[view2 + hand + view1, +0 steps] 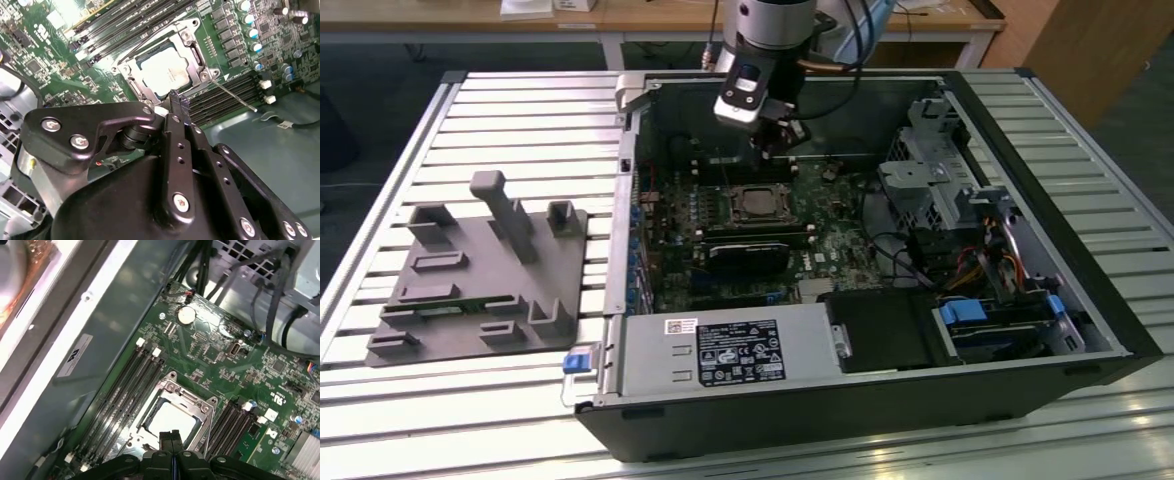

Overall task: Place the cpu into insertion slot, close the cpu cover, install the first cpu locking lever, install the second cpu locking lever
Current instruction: 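Install the first cpu locking lever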

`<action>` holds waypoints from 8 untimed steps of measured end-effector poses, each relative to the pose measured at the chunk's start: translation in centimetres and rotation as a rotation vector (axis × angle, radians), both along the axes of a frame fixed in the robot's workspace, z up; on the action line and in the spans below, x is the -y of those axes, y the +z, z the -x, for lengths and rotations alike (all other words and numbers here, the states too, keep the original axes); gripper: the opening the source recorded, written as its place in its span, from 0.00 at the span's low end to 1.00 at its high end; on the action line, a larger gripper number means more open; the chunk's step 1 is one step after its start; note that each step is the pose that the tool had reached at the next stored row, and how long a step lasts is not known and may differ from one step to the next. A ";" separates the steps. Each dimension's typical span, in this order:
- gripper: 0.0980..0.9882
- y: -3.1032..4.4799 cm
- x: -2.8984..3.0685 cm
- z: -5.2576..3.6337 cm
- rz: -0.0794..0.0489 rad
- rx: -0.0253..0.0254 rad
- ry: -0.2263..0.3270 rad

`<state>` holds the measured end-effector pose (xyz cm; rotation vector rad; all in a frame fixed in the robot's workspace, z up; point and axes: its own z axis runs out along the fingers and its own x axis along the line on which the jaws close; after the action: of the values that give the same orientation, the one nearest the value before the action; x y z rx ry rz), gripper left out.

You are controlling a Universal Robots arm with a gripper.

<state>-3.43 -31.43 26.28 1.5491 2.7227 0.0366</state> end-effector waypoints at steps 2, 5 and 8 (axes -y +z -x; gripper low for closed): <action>0.02 0.00 0.00 0.00 0.000 0.0001 0.020; 0.02 0.00 0.00 0.00 0.000 0.0000 0.049; 0.02 0.00 0.00 0.00 0.000 0.0000 0.078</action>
<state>-3.43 -31.43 26.28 1.4423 2.7818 0.0372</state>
